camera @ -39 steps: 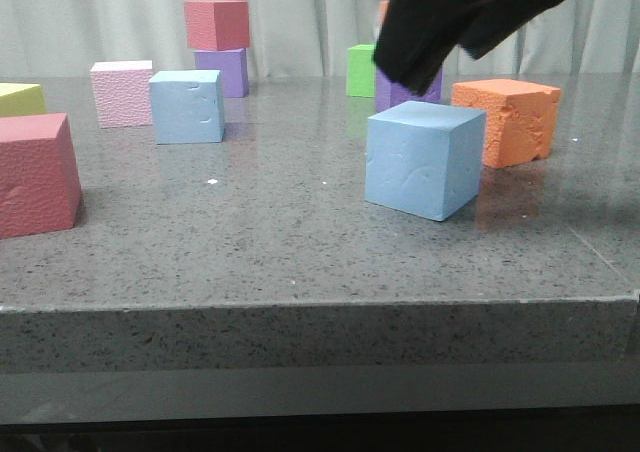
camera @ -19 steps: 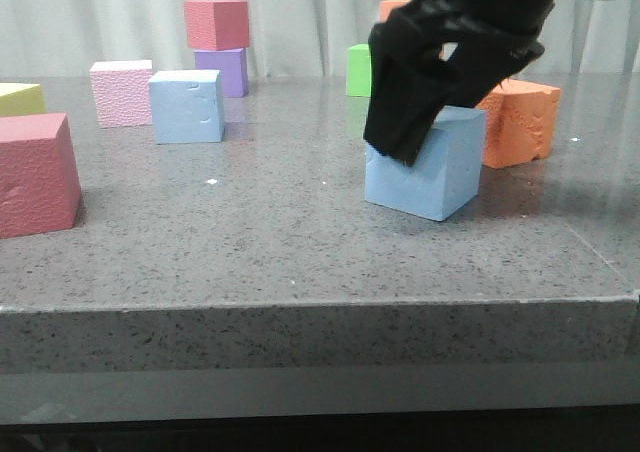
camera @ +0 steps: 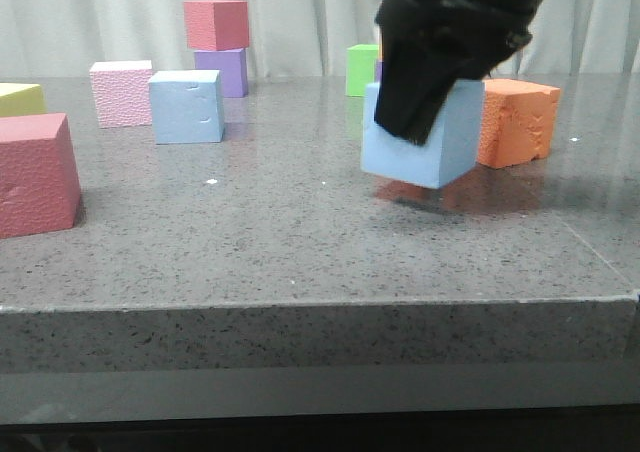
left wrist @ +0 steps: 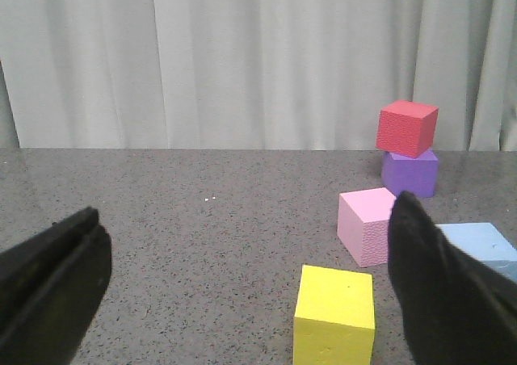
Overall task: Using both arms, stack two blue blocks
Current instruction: 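Lift the light-blue cube with the right gripper toward the table center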
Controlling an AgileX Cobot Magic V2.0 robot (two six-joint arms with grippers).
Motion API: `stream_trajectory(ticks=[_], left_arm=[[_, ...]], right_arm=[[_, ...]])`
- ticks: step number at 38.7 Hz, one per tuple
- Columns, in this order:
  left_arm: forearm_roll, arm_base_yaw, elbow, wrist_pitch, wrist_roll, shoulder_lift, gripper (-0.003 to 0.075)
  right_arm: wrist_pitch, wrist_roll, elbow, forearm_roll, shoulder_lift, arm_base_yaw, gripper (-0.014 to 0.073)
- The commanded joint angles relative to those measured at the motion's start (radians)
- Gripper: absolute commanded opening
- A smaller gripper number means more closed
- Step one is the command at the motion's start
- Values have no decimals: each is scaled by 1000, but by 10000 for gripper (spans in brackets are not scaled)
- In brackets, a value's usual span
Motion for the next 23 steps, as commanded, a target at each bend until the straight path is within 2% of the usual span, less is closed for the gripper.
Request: stream_trajectory(ticks=[1,14,23], left_arm=[[-9,-4,-32,-88,-7,6,673],[-9,-4,-32,-88,-7,6,673],[-9,-4,-32,-88,-7,6,673]], right_arm=[[30,-30,-77,8,-44,19,359],[59,-261,-98,144,-40,151,365],[-3,-398,-98,149,-17,200,365]])
